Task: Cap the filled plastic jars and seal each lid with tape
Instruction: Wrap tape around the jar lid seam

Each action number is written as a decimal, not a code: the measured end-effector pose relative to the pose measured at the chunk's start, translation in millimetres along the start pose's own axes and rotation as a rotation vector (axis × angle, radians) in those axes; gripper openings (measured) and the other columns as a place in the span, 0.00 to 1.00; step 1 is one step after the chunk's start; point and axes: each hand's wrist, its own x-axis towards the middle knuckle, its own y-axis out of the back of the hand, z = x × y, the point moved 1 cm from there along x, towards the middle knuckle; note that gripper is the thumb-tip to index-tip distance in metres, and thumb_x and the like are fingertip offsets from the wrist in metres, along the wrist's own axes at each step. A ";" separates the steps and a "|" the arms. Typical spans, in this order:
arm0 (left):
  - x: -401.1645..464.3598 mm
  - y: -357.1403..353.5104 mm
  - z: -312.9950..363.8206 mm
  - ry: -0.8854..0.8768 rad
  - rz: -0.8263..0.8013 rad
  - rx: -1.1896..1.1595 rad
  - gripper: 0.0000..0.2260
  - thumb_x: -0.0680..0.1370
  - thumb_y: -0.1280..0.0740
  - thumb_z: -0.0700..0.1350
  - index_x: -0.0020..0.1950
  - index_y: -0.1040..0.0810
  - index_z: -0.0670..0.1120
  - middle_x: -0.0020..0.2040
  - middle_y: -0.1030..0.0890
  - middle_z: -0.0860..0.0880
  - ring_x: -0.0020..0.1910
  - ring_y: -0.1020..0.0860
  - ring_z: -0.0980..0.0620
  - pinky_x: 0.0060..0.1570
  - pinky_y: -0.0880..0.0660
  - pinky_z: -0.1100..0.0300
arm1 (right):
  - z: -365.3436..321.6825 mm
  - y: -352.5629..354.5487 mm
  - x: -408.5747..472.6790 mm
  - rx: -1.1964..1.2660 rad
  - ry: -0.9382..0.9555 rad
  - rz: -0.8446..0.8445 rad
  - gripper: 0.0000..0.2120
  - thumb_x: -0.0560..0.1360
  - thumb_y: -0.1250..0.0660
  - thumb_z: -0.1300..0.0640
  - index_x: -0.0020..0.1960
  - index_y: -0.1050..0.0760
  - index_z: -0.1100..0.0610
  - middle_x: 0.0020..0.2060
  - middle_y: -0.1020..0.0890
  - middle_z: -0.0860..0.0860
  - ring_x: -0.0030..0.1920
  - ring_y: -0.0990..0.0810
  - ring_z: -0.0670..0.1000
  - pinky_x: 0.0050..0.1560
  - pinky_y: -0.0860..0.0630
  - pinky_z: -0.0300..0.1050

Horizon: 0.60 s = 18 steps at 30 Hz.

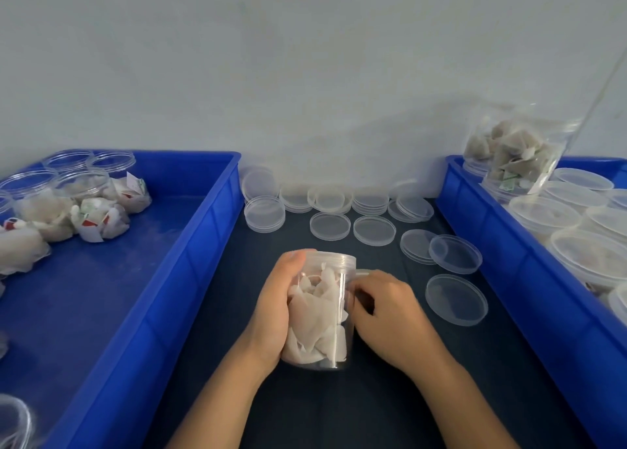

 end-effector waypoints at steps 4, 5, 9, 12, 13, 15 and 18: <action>-0.4 -9.4 0.0 -0.180 0.105 0.144 0.27 0.72 0.35 0.69 0.67 0.23 0.58 0.60 0.17 0.56 0.58 0.17 0.56 0.57 0.19 0.56 | -19.7 14.3 -3.0 0.091 -0.046 0.293 0.06 0.80 0.30 0.58 0.46 0.17 0.50 0.41 0.20 0.42 0.46 0.20 0.46 0.47 0.23 0.43; -1.5 -11.6 0.1 -0.232 0.115 0.167 0.26 0.74 0.35 0.68 0.69 0.25 0.58 0.57 0.16 0.60 0.56 0.16 0.60 0.52 0.19 0.61 | -27.0 18.2 -4.9 0.183 -0.048 0.379 0.06 0.80 0.30 0.55 0.45 0.19 0.49 0.40 0.19 0.43 0.44 0.19 0.47 0.44 0.23 0.41; -6.8 -18.8 -3.1 -0.335 0.155 0.244 0.29 0.77 0.35 0.68 0.75 0.33 0.59 0.57 0.16 0.61 0.57 0.15 0.57 0.54 0.19 0.57 | -60.9 19.9 -13.1 0.493 -0.041 0.424 0.05 0.77 0.27 0.46 0.45 0.19 0.46 0.41 0.16 0.45 0.44 0.16 0.51 0.42 0.22 0.40; -8.0 -21.7 -4.5 -0.369 0.171 0.276 0.28 0.80 0.37 0.65 0.77 0.35 0.57 0.58 0.17 0.62 0.57 0.16 0.59 0.52 0.21 0.65 | -68.3 14.6 -13.9 0.515 -0.094 0.399 0.08 0.74 0.23 0.44 0.46 0.18 0.48 0.41 0.15 0.46 0.45 0.16 0.51 0.43 0.21 0.42; -8.5 -22.1 -4.4 -0.375 0.174 0.282 0.28 0.80 0.37 0.64 0.77 0.35 0.56 0.58 0.17 0.62 0.57 0.16 0.59 0.52 0.21 0.66 | -68.1 14.9 -13.2 0.522 -0.108 0.399 0.08 0.74 0.23 0.45 0.46 0.18 0.48 0.41 0.15 0.45 0.44 0.16 0.51 0.43 0.21 0.42; -9.6 -23.8 -3.8 -0.379 0.172 0.281 0.28 0.80 0.37 0.63 0.78 0.35 0.55 0.59 0.17 0.61 0.58 0.17 0.60 0.53 0.21 0.68 | -65.8 17.1 -11.9 0.533 -0.125 0.391 0.04 0.75 0.24 0.49 0.45 0.17 0.48 0.39 0.14 0.45 0.42 0.16 0.49 0.41 0.21 0.42; -10.4 -25.1 -3.6 -0.378 0.174 0.264 0.28 0.80 0.35 0.62 0.78 0.35 0.55 0.59 0.17 0.57 0.59 0.17 0.59 0.52 0.21 0.68 | -62.2 19.7 -11.3 0.554 -0.140 0.387 0.04 0.76 0.24 0.54 0.43 0.17 0.48 0.37 0.15 0.44 0.37 0.17 0.47 0.37 0.23 0.38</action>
